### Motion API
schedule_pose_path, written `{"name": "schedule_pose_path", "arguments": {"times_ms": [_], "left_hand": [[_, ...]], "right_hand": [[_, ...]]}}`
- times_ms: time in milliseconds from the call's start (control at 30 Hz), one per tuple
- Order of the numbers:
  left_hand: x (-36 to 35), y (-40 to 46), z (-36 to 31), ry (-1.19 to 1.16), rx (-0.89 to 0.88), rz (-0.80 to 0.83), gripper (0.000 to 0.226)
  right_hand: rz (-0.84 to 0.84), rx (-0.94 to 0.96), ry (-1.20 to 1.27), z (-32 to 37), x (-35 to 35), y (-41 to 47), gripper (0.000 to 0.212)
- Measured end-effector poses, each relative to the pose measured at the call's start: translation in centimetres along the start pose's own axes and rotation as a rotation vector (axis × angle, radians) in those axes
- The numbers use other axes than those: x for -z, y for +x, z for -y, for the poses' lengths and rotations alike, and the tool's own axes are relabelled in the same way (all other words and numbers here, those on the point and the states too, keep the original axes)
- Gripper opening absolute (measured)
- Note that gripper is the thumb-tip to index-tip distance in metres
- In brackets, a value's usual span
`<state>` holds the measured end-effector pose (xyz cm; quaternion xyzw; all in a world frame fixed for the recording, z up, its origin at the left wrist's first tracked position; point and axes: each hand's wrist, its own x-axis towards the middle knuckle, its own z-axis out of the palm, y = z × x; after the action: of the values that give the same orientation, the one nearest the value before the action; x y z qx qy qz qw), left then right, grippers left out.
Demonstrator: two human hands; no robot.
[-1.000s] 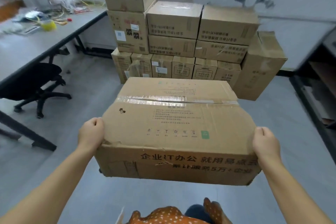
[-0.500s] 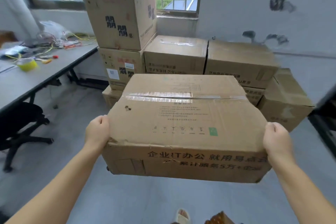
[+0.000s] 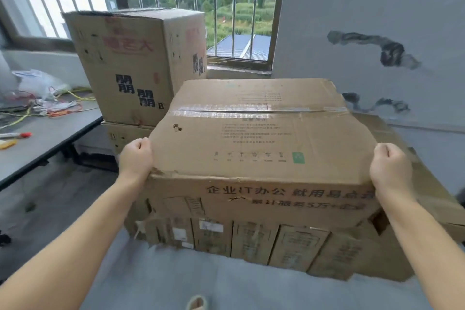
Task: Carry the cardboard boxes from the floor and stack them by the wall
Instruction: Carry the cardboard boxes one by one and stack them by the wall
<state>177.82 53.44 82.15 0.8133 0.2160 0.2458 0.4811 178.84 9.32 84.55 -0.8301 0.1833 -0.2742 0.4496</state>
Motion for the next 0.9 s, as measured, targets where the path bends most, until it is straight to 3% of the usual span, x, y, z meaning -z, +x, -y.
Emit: {"name": "schedule_pose_path", "arguments": {"times_ms": [233, 400, 567, 733, 900], "left_hand": [[-6.8, 18.0, -5.6, -0.030, -0.147, 0.061, 0.038], [-11.3, 28.5, -8.9, 0.074, -0.169, 0.174, 0.034], [-16.4, 34.1, -8.8, 0.159, -0.117, 0.260, 0.026], [-20.5, 36.8, -7.1, 0.208, -0.022, 0.276, 0.037], [-22.8, 38.7, -5.6, 0.269, 0.014, 0.241, 0.032]], "right_hand": [[-0.138, 0.020, 0.008, 5.8, -9.3, 11.1, 0.035], [-0.229, -0.010, 0.016, 8.1, -14.7, 16.4, 0.035], [-0.278, -0.013, -0.015, 7.9, -19.4, 20.5, 0.036], [-0.220, -0.023, -0.013, 6.6, -24.3, 24.5, 0.033], [-0.149, -0.043, 0.005, 4.7, -28.8, 27.4, 0.035]]}}
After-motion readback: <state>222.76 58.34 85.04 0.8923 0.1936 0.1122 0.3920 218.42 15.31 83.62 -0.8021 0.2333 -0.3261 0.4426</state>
